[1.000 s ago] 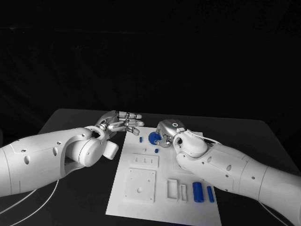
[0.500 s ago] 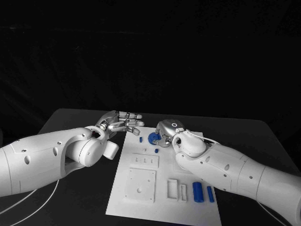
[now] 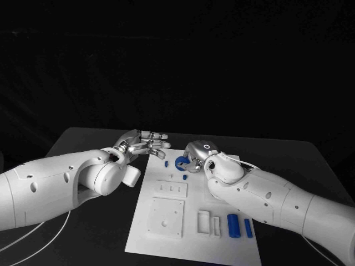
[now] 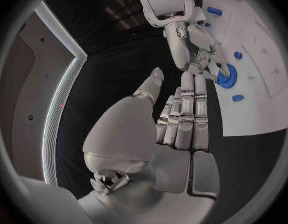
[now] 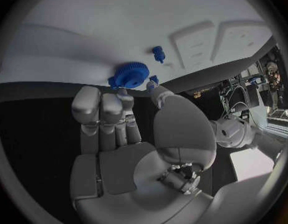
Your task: Assemble the parts on the task board
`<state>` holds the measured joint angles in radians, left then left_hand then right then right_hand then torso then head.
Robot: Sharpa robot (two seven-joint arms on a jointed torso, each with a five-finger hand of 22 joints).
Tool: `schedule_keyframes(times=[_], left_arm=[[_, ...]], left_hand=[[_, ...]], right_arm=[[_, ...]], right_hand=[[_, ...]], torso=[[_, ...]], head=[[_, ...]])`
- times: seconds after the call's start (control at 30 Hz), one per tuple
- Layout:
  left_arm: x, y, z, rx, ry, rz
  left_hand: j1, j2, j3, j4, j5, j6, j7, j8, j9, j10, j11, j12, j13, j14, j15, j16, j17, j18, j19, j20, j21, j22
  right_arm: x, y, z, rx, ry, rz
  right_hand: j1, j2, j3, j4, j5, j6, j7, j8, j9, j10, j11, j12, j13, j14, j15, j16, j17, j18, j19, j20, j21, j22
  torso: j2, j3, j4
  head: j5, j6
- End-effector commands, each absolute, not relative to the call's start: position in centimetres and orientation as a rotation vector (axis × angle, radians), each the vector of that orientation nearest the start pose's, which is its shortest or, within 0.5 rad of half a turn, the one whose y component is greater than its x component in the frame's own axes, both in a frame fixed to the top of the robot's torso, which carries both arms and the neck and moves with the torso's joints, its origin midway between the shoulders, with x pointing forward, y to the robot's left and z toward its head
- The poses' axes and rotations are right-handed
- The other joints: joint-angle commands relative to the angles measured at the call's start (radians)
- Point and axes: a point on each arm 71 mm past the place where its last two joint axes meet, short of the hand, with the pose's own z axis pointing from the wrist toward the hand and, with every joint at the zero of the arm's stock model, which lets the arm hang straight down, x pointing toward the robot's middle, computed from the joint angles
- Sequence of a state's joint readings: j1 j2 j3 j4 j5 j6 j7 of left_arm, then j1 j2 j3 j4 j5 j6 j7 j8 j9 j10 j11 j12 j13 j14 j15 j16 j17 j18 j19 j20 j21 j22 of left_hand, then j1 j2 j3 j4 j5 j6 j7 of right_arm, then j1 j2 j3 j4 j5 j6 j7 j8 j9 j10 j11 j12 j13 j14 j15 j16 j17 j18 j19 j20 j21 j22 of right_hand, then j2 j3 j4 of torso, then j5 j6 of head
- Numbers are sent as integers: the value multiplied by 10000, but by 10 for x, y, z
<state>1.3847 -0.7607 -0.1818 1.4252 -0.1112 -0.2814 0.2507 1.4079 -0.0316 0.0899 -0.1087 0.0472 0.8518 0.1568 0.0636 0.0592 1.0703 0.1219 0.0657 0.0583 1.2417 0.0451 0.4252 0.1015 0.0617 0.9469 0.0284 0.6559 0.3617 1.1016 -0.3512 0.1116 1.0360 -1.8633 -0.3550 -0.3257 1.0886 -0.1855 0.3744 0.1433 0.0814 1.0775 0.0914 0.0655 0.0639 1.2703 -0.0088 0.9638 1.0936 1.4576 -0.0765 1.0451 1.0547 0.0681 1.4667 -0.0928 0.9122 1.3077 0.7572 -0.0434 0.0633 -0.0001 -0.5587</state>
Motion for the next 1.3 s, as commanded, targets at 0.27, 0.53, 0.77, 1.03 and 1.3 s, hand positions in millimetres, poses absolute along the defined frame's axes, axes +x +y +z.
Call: schedule_keyframes(times=[0.27, 0.53, 0.77, 1.03, 1.3], left_arm=[[520, 193, -148, -9021, 15996, -14212], [520, 194, -148, -9030, 15988, -14199], [520, 195, -148, -9038, 15983, -14190], [520, 196, -148, -9053, 15970, -14169], [520, 199, -148, -9085, 15920, -14113]], left_hand=[[6, -85, 18, 83, 53, -108, 29, -36, -16, -89, 19, -48, 5, -45, 16, 15, -10, 185, -25, -4, 10, -39], [6, -85, 18, 83, 53, -108, 29, -36, -16, -89, 19, -48, 5, -45, 16, 15, -10, 185, -25, -4, 10, -39], [6, -85, 18, 83, 53, -108, 29, -36, -16, -89, 19, -48, 5, -45, 16, 15, -10, 185, -25, -4, 10, -39], [6, -85, 18, 83, 53, -108, 29, -36, -16, -89, 19, -48, 5, -45, 16, 15, -10, 185, -25, -4, 10, -39], [6, -85, 18, 83, 53, -108, 29, -36, -16, -89, 19, -48, 5, -45, 16, 15, -10, 185, -25, -4, 10, -39]], right_arm=[[553, -94, -210, -2144, 15404, 3707], [553, -99, -213, -2203, 15652, 3675], [553, -106, -216, -2233, 15825, 3610], [550, -118, -217, -1960, 15569, 3555], [545, -135, -209, -1366, 14713, 3749]], right_hand=[[-93, 32, 69, -71, 62, 3, -12, -29, -9, -81, -7, -2, 15, -37, 25, -52, 25, -11, 73, -6, -29, 1142], [-69, 78, 63, -132, 245, -6, -8, -30, -10, -89, -6, 13, 28, -35, 22, -47, 40, -13, 70, -9, -30, 1142], [-92, 86, 26, -163, 305, -2, -9, -30, -10, -97, -5, 10, 26, -38, 22, -59, 40, -13, 70, -10, -30, 1143], [-117, 92, -5, -144, 298, 15, -14, -30, -10, -86, -9, 24, 34, -33, 18, -54, 49, -11, 73, -13, -34, 1142], [-32, -2, 105, -26, 232, 107, -42, -29, -9, -13, -35, 76, 65, -26, -21, -15, 93, -21, 105, -52, 44, 1156]], torso=[[0, 20, -4], [-3, 21, -14], [-1, 15, -19], [-4, 9, 4], [-7, 15, -16]], head=[[3, -6], [-4, -14], [-11, -14], [-2, -24], [27, -19]])
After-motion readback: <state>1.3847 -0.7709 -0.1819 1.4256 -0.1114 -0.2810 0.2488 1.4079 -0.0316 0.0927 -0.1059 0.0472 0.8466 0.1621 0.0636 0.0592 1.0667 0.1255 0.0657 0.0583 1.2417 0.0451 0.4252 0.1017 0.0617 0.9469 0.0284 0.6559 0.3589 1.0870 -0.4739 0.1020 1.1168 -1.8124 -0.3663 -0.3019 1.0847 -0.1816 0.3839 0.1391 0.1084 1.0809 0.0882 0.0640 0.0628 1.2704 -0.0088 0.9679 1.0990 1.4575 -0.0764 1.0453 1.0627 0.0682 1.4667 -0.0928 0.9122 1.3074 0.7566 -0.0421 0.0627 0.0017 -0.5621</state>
